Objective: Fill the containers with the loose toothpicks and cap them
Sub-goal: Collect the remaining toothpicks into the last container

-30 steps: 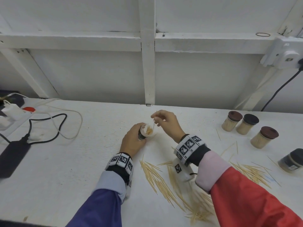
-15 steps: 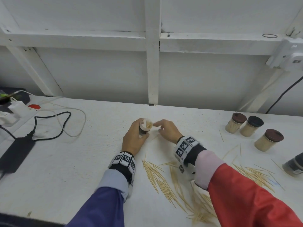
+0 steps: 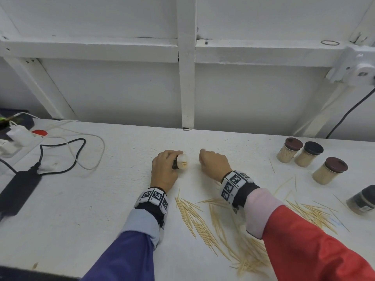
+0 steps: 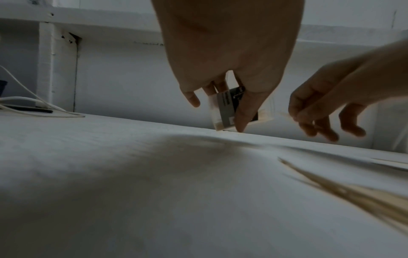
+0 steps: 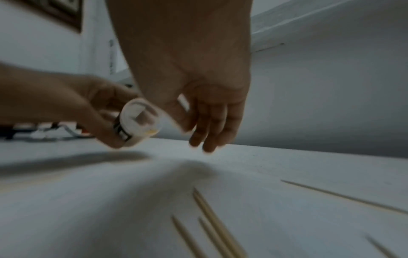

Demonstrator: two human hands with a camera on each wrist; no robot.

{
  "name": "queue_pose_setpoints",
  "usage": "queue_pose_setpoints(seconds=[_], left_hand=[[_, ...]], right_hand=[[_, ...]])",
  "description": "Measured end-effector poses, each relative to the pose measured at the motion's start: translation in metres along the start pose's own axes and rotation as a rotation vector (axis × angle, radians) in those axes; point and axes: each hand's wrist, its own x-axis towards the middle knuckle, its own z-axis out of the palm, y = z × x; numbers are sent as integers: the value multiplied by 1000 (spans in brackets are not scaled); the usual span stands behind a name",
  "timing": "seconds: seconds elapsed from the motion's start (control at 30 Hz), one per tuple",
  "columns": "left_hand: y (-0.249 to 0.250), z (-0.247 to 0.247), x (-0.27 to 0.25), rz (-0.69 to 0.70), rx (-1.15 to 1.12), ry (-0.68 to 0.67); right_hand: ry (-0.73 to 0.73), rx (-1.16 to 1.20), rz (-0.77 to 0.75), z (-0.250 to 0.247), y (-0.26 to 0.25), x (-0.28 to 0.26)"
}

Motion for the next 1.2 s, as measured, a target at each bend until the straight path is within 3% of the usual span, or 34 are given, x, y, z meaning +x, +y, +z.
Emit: queue_pose_setpoints(seconds=[0.1, 0.3, 0.43, 0.53, 0.63, 0.9, 1.2], left_hand=[[1, 0, 1, -16, -10, -19], [2, 0, 0, 34, -175, -89], [3, -3, -1, 17, -263, -114], [1, -4, -1, -14, -283, -148], [-1, -3, 0, -33, -286, -174], [2, 5, 0, 12, -265, -239], [11, 12, -5, 85, -259, -236]], right_hand=[[79, 99, 81, -12, -1, 3], [70, 273, -26, -22, -18, 7], [170, 411, 86, -33, 5, 6], [-84, 173, 212, -32, 38, -3], [-359, -72, 237, -23, 60, -23], [-300, -108, 95, -3, 39, -71], [-320, 143, -38, 2, 19, -92]])
